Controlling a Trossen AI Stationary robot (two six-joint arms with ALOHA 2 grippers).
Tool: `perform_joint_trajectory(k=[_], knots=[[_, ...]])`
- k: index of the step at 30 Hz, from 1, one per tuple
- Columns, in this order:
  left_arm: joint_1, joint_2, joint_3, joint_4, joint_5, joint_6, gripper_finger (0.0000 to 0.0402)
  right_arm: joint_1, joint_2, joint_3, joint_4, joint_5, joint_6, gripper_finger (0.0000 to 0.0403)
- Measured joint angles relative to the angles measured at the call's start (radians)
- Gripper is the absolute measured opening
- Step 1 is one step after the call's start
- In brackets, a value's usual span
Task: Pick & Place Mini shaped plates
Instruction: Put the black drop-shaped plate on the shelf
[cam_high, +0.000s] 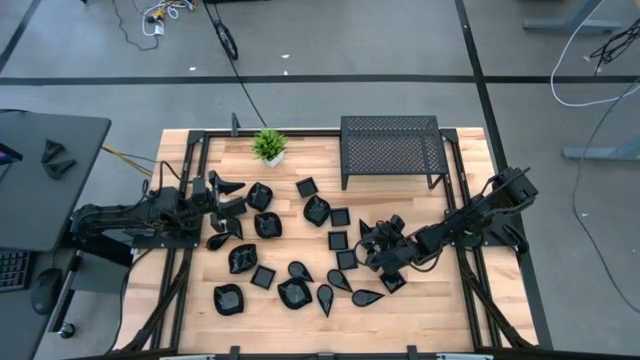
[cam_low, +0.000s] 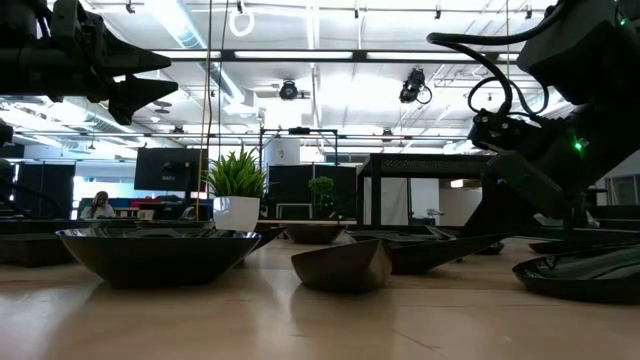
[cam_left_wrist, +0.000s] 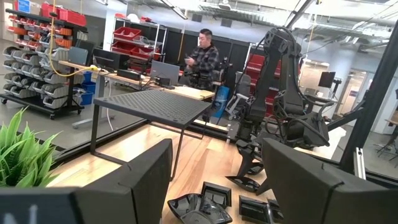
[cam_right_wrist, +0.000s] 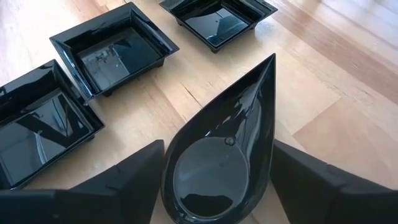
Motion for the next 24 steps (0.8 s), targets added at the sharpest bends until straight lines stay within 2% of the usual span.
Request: perform_joint_trajectory(k=[14,19,24], knots=[[0.0,0.0,0.0,0.0,0.0,0.001,0.0252,0.0,0.001,0.053,-0.018,-0.018,-0.063,0.0275],[0.0,0.0,0.0,0.0,0.0,0.0,0.0252,0.0,-0.037,0.107,-0.095,-0.014,-0.09,0.0275],[0.0,0.0,0.0,0.0,0.0,0.0,0.0252,-0.01,-0.127,0.198,-0.215,-0.009,-0.173,0.0275]])
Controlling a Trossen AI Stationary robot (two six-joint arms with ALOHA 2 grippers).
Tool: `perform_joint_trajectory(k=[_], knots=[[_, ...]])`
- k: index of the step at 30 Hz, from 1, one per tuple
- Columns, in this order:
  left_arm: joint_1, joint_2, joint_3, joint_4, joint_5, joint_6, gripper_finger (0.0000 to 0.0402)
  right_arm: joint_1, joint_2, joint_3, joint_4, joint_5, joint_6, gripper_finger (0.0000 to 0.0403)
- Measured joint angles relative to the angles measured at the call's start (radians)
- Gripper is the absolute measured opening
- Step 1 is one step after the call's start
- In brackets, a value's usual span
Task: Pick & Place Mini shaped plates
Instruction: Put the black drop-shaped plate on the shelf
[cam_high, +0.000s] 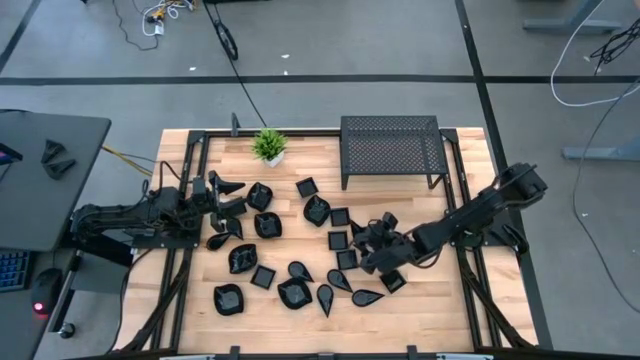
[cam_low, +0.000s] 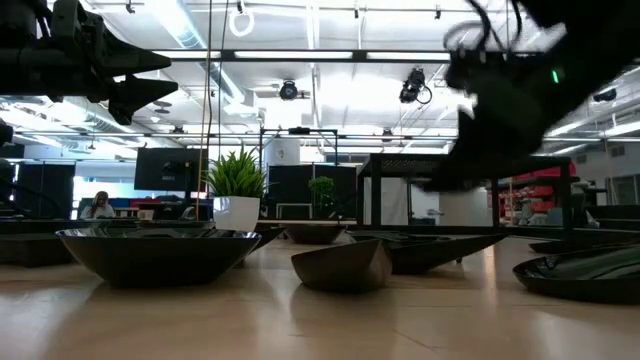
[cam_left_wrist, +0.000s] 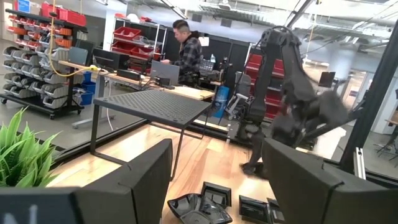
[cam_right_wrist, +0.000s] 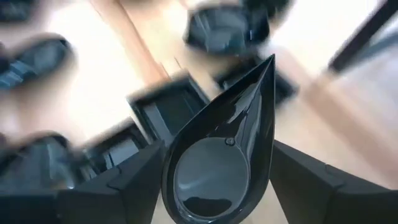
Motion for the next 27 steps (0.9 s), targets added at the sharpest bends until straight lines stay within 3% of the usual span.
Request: perform_joint_trajectory(k=[7,15,21,27], knots=[[0.0,0.0,0.0,0.0,0.0,0.0,0.0252,-0.083,-0.167,0.152,-0.093,0.003,-0.193,0.0275],[0.0,0.0,0.0,0.0,0.0,0.001,0.0252,-0.35,-0.284,0.256,-0.102,-0.01,-0.316,0.0275],[0.0,0.0,0.0,0.0,0.0,0.0,0.0252,-0.607,-0.257,0.256,-0.102,-0.164,-0.325,0.0275],[0.0,0.0,0.0,0.0,0.0,0.001,0.0252,-0.755,-0.172,0.256,-0.089,-0.229,-0.372,0.0275]])
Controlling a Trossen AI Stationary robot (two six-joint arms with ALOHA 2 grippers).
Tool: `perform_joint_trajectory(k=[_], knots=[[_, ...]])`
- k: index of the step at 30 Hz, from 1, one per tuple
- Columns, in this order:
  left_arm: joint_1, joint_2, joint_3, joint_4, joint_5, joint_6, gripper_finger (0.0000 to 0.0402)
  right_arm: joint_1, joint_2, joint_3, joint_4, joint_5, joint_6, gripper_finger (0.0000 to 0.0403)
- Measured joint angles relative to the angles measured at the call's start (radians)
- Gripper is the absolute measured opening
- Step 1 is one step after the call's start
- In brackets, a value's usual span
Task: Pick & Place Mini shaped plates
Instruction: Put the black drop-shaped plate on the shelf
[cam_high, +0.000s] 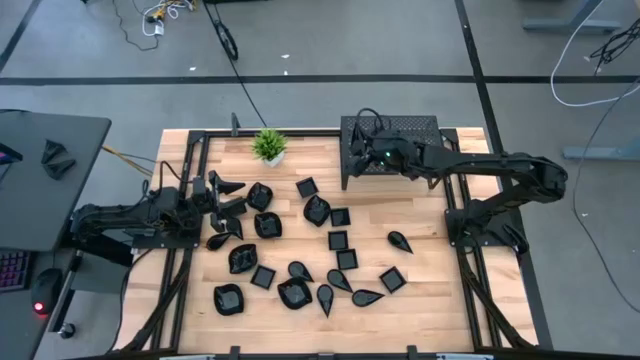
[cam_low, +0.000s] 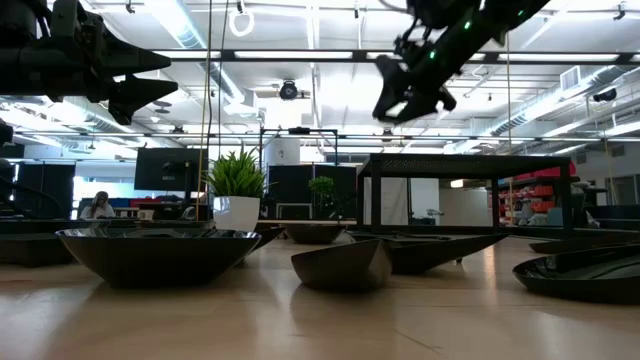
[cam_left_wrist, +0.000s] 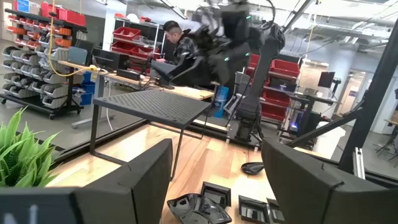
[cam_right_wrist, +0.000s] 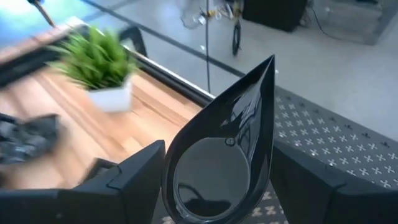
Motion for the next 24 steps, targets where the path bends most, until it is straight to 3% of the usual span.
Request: perform_joint_trajectory(k=[9,24], knots=[[0.0,0.0,0.0,0.0,0.0,0.0,0.0252,-0.146,0.095,0.0,0.059,-0.169,-0.044,0.0275],[0.0,0.0,0.0,0.0,0.0,0.0,0.0252,-0.257,0.123,-0.001,0.07,-0.29,-0.074,0.0275]])
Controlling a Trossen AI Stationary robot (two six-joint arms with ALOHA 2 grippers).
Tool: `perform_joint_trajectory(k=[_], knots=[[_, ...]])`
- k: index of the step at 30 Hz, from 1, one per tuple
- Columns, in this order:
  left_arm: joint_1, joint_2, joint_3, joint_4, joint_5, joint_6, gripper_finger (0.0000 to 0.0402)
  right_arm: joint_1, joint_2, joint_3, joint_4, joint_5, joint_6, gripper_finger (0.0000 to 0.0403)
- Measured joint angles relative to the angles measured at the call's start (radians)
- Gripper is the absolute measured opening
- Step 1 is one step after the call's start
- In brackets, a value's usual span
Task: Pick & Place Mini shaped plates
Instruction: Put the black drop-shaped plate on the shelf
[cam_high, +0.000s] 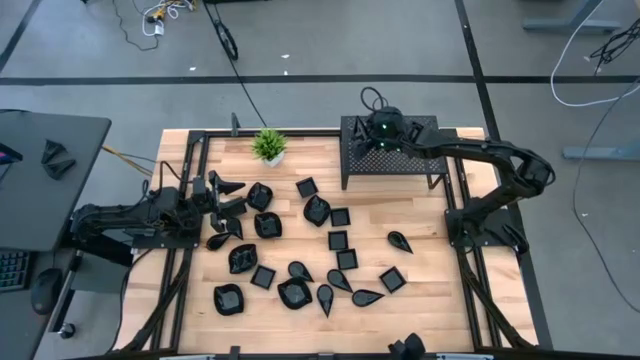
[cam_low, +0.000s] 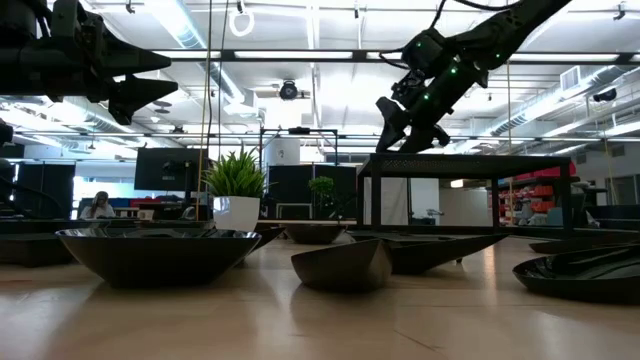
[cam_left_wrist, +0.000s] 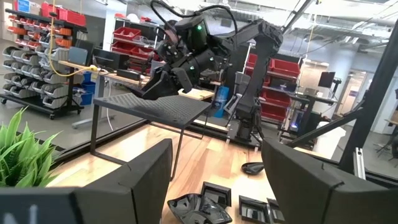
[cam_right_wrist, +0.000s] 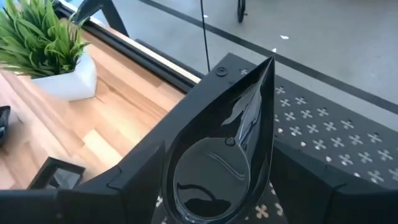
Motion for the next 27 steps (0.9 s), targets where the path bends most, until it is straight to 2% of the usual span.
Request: perform_joint_trajectory(k=[16,27], knots=[[0.0,0.0,0.0,0.0,0.0,0.0,0.0252,-0.012,0.038,0.0,0.017,0.027,-0.017,0.0277],[0.0,0.0,0.0,0.0,0.0,-0.001,0.0252,-0.012,0.038,0.0,0.022,0.035,-0.025,0.0311]])
